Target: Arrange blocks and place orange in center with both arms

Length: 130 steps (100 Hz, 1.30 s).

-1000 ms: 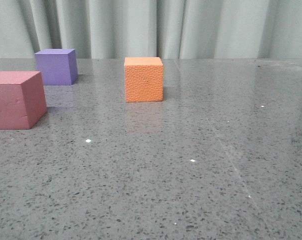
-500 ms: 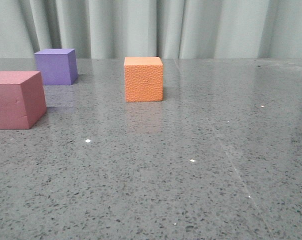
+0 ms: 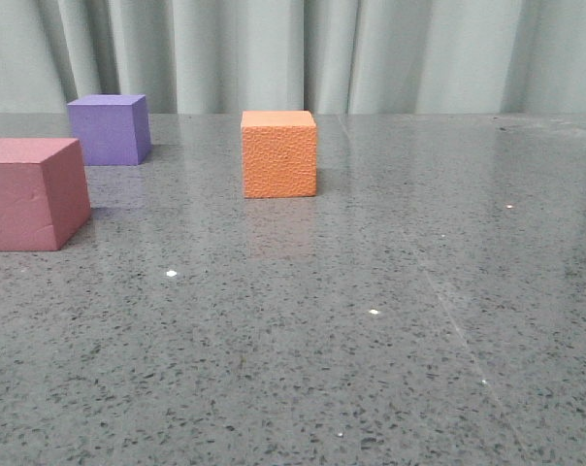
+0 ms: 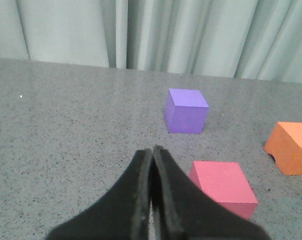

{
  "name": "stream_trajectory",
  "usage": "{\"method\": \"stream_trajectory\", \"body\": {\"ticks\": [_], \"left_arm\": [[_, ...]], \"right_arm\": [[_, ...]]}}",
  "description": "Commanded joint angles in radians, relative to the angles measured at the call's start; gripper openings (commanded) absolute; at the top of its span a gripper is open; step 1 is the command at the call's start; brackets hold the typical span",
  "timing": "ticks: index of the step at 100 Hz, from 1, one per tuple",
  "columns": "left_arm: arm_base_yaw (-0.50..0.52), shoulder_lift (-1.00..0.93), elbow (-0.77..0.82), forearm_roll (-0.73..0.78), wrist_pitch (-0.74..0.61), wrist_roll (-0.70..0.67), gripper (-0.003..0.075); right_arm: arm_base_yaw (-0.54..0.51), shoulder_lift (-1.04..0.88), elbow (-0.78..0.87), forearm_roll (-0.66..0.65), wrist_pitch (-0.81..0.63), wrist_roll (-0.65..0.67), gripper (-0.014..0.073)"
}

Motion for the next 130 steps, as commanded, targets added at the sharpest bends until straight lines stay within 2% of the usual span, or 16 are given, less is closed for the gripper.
{"method": "stream_trajectory", "body": {"ticks": [1, 12, 25, 71, 81, 88, 95, 107, 115, 120, 130], "left_arm": [[0.002, 0.121, -0.144, -0.019, 0.05, 0.001, -0.0019], [0.002, 0.24, -0.277, -0.019, 0.158, 0.001, -0.0019], [0.002, 0.327, -0.362, -0.017, 0.184, 0.001, -0.0019], [0.002, 0.39, -0.375, -0.009, 0.177, 0.001, -0.0018], [0.002, 0.39, -0.375, -0.009, 0.177, 0.001, 0.0004], [0.002, 0.39, -0.375, -0.009, 0.177, 0.002, 0.0079], [0.002, 0.39, -0.375, -0.009, 0.177, 0.004, 0.0216], [0.002, 0.39, -0.375, 0.001, 0.177, 0.03, 0.0556], [0.002, 0.39, -0.375, 0.01, 0.177, 0.03, 0.0713], [0.002, 0.39, -0.375, 0.012, 0.177, 0.03, 0.0715], [0.002, 0.39, -0.375, 0.012, 0.175, 0.03, 0.0664]], "right_arm": [[-0.005, -0.022, -0.014, 0.003, -0.087, -0.008, -0.006], [-0.005, -0.022, -0.014, 0.003, -0.087, -0.008, -0.006], [-0.005, -0.022, -0.014, 0.003, -0.087, -0.008, -0.006], [-0.005, -0.022, -0.014, 0.003, -0.087, -0.008, -0.006], [-0.005, -0.022, -0.014, 0.003, -0.087, -0.008, -0.006], [-0.005, -0.022, -0.014, 0.003, -0.087, -0.008, -0.006], [-0.005, -0.022, -0.014, 0.003, -0.087, -0.008, -0.006], [-0.005, -0.022, -0.014, 0.003, -0.087, -0.008, -0.006], [-0.005, -0.022, -0.014, 0.003, -0.087, -0.008, -0.006], [-0.005, -0.022, -0.014, 0.003, -0.087, -0.008, -0.006], [-0.005, -0.022, -0.014, 0.003, -0.087, -0.008, -0.006]]}}
